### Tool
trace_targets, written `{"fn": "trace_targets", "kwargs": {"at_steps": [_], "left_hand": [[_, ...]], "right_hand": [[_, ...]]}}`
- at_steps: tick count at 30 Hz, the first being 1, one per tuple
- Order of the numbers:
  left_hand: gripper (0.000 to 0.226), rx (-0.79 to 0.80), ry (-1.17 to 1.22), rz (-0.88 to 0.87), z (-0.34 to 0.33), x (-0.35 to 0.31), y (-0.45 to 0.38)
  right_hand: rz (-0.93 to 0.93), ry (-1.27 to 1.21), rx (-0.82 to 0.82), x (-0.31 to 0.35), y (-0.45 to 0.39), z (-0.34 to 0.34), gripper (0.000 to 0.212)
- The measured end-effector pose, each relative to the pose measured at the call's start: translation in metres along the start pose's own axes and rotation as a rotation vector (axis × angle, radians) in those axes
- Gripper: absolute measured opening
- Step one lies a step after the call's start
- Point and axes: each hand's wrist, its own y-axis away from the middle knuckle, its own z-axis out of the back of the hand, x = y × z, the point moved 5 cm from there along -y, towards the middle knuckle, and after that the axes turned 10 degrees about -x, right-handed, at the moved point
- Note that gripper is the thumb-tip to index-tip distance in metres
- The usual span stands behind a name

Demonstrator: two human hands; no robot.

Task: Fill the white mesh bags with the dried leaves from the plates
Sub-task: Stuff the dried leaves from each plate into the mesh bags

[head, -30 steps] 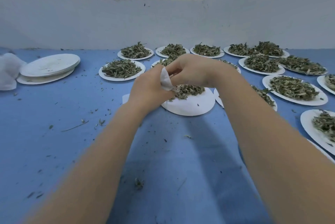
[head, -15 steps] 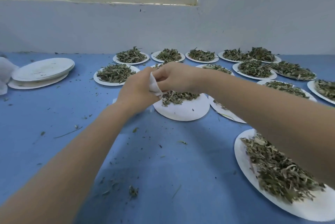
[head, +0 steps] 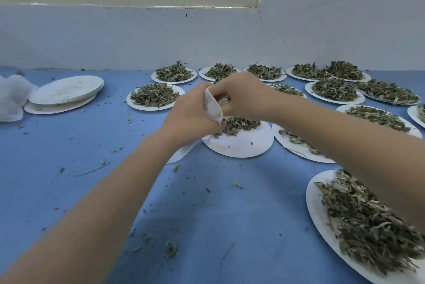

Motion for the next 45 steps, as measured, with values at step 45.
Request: {"fn": "trace_targets", "kwargs": {"at_steps": [45], "left_hand": [[0.055,0.002,-0.299,-0.118,-0.01,0.019,-0.002]], "right_hand": [[-0.124,-0.113,-0.07,-0.039,0.02,0.02,0.013]]}}
